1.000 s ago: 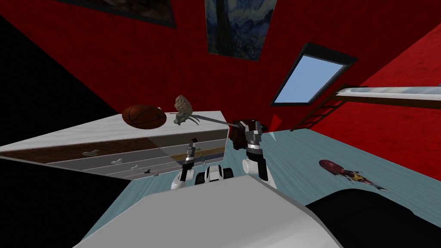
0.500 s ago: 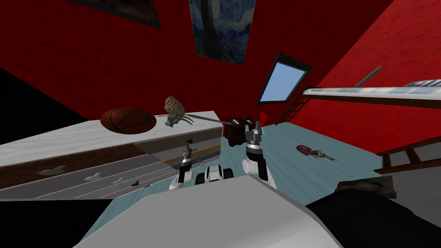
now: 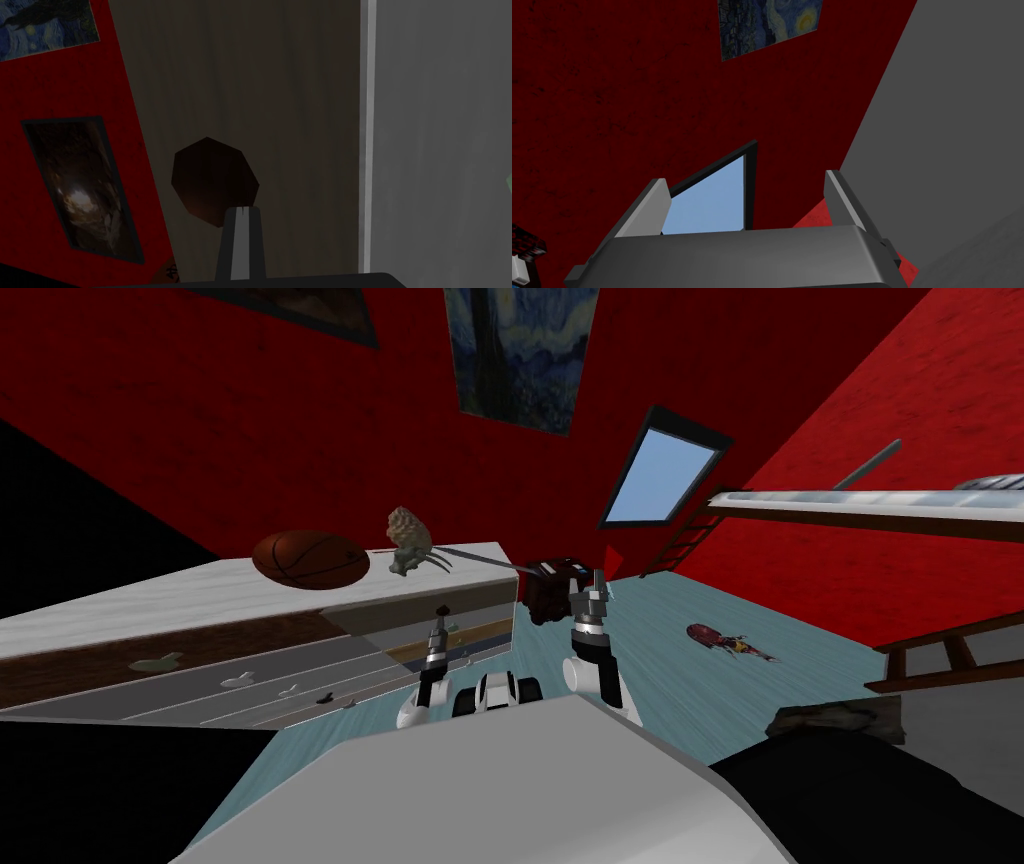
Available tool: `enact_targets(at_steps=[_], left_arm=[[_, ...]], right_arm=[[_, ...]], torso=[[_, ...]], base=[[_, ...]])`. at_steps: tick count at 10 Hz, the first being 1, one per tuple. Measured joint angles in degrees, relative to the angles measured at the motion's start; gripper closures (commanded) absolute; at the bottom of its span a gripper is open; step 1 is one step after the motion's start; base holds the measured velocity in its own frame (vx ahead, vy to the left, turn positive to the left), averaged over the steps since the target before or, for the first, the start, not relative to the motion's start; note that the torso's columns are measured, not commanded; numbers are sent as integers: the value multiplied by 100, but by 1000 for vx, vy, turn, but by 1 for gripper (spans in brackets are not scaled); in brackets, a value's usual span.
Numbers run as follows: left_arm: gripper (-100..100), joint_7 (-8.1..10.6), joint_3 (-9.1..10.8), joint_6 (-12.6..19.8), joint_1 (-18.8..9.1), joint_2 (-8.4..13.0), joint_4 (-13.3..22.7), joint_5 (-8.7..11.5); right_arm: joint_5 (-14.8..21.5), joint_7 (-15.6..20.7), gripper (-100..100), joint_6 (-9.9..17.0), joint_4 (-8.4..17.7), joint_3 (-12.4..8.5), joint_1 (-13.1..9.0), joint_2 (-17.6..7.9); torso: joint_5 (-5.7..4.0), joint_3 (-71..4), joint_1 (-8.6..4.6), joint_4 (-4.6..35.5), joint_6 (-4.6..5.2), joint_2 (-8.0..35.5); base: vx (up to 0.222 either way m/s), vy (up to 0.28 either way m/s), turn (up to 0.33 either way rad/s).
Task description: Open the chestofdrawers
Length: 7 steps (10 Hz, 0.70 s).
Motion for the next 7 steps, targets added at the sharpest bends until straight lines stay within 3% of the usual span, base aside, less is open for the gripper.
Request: enact_targets(at_steps=[3,7], left_arm=[[100,-130,-283,30,-211,80,199,295],[100,-324,-803,154,-507,244,389,814]], right_arm=[[0,0,0,0,0,0,1,-1],[0,0,0,0,0,0,0,0]], torso=[[4,-29,9,-15,0,-45],[1,-10,0,-6,1,-15]], base=[[-67,-6,65],[-88,-12,87]])
